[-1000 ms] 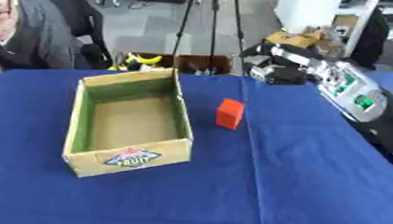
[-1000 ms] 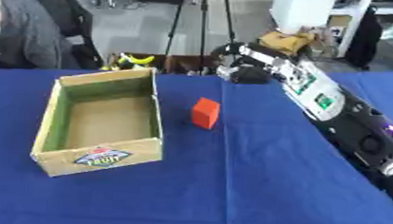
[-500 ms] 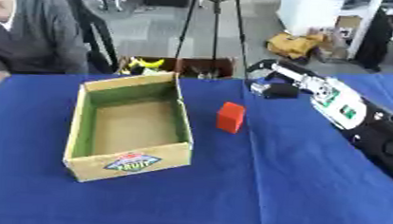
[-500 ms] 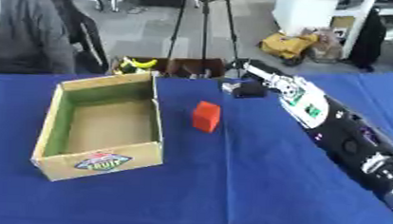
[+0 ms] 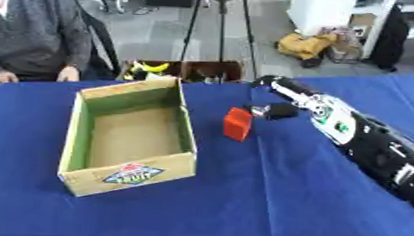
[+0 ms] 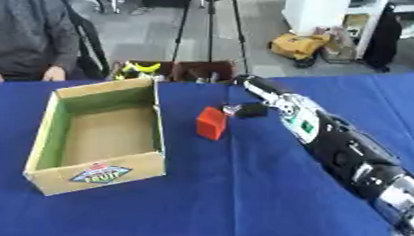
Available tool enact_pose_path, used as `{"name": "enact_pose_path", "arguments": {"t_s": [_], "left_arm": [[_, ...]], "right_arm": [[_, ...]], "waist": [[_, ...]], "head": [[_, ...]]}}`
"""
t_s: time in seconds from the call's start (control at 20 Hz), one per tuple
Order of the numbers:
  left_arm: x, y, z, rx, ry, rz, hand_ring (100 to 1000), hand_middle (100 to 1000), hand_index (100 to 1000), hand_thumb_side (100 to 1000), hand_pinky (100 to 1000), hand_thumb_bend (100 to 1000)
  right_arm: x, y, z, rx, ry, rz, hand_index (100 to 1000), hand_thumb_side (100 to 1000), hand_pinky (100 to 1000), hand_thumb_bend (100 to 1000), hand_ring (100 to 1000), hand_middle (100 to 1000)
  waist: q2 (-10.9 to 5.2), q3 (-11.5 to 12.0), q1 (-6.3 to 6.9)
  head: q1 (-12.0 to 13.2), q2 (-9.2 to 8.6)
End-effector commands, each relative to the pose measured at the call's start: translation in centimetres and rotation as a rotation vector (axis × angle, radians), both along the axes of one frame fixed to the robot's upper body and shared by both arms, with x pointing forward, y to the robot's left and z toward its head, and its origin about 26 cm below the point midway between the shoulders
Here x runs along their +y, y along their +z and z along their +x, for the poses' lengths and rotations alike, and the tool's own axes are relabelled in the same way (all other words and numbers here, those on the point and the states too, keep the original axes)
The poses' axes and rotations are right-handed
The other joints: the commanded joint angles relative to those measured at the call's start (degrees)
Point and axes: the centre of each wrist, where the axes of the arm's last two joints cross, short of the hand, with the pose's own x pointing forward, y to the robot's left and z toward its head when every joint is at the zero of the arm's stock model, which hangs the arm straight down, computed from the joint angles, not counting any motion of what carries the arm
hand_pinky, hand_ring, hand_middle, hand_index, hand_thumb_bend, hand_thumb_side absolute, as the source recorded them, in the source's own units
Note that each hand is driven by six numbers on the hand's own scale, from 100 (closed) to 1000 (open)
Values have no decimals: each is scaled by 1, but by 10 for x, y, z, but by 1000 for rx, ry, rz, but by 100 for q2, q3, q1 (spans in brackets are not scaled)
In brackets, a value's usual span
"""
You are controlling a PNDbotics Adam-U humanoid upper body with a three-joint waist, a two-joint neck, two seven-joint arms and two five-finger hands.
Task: Pick up objects on the table and place them in the box.
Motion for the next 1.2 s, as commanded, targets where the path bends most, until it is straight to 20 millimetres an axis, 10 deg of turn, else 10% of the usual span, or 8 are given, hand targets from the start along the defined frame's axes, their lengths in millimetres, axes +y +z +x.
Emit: {"name": "enact_pose_path", "arguments": {"t_s": [0.05, 0.75, 1.2], "left_arm": [[1, 7, -1, -26, -7, -1, 809, 641, 599, 993, 521, 100], [4, 6, 1, -23, 16, 2, 808, 641, 599, 992, 522, 100], [3, 7, 1, -28, 22, -4, 807, 640, 599, 990, 522, 100]], "right_arm": [[1, 12, 4, -19, 12, -58, 916, 737, 848, 299, 999, 887], [38, 32, 28, -54, 130, -213, 906, 753, 842, 259, 1000, 883], [50, 9, 37, 82, 195, -321, 913, 952, 846, 292, 1000, 883]], "waist": [[-80, -9, -16], [-182, -268, -80], [-215, -377, -79]], "head": [[-27, -49], [94, -30], [90, -8]]}}
